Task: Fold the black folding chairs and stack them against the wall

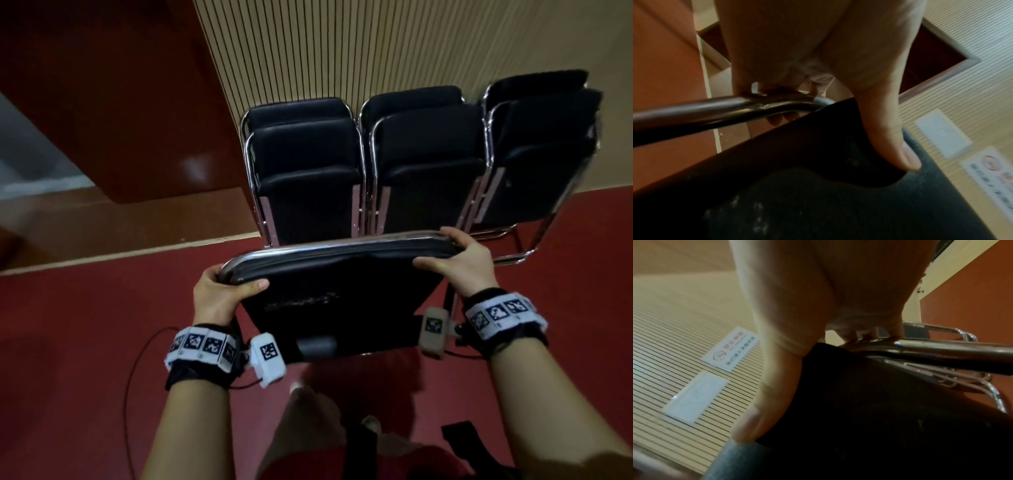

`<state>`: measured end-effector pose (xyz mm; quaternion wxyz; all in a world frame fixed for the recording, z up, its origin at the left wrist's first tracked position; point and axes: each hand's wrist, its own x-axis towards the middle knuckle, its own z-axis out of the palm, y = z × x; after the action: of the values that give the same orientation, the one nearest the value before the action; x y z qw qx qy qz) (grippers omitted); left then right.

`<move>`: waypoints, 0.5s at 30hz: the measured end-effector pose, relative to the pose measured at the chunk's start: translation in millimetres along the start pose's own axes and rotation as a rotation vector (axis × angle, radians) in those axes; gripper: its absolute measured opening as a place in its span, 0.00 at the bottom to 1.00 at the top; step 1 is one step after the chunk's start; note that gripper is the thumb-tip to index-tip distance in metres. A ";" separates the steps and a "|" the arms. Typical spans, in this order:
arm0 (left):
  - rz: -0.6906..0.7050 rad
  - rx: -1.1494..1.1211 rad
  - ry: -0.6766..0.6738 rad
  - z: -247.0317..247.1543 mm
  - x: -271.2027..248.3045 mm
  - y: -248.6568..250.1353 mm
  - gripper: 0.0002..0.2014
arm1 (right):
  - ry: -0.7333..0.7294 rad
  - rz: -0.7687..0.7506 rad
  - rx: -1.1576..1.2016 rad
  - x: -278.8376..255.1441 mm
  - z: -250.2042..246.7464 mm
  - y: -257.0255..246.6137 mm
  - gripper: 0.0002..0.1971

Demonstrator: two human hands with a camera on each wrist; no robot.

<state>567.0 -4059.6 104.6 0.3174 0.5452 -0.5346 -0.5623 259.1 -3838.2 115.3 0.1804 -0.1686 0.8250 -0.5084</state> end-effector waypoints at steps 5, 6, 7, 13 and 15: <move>-0.043 0.000 0.009 24.4 76.6 6.6 0.31 | -0.042 0.076 -0.012 74.3 45.9 -8.4 0.46; -0.050 -0.010 0.008 29.1 91.7 7.9 0.31 | -0.048 0.091 -0.015 85.4 54.1 -11.4 0.46; -0.059 -0.021 -0.002 34.2 109.2 9.4 0.31 | -0.052 0.100 -0.017 99.3 63.8 -13.5 0.46; -0.112 0.005 -0.013 53.7 192.5 15.1 0.33 | -0.058 0.176 -0.048 164.4 110.9 -19.6 0.48; -0.132 0.016 -0.018 59.6 213.3 13.8 0.33 | -0.069 0.190 -0.081 179.8 122.0 -19.1 0.49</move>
<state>463.6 -4248.0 49.4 0.2704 0.5769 -0.5048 -0.5825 160.3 -4024.3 58.8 0.2493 -0.1142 0.8504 -0.4490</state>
